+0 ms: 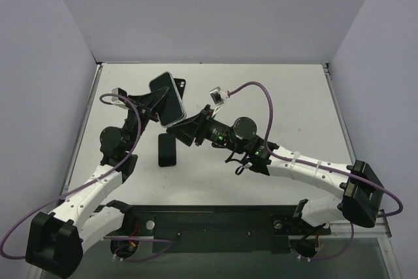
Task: Take the phone out of the phone case
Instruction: Remove the phone case from the phone.
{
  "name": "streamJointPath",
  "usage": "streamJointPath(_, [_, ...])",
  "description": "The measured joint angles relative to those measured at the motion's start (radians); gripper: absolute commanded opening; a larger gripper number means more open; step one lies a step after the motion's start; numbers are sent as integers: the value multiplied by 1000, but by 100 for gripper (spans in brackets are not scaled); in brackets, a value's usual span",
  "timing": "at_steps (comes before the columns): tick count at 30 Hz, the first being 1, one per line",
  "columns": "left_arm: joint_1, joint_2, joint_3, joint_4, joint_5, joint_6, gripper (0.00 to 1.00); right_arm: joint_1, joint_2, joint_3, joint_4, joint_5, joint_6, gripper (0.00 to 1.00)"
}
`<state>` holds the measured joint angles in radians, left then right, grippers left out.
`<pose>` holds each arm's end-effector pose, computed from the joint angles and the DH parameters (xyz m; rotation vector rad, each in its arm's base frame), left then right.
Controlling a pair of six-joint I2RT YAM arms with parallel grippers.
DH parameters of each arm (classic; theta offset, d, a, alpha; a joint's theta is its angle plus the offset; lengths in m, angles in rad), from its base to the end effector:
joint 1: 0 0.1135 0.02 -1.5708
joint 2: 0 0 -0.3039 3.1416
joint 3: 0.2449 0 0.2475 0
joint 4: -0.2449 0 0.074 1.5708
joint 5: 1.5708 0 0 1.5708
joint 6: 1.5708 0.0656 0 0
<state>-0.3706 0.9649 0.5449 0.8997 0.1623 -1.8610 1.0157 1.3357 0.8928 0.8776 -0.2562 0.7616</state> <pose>0.1954 -0.0873 0.3842 -0.7815 1.1135 -2.0435 0.1527 0.2778 0.4182 -0.4267 1.2615 1.6937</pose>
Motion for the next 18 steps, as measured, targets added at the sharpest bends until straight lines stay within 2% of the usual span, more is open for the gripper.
streamJointPath(9, [0, 59, -24, 112, 2, -101, 0, 0, 37, 93, -128, 0, -109, 42])
streamJointPath(18, [0, 84, -48, 171, 19, -121, 0, 10, 35, 95, -151, -16, -167, 50])
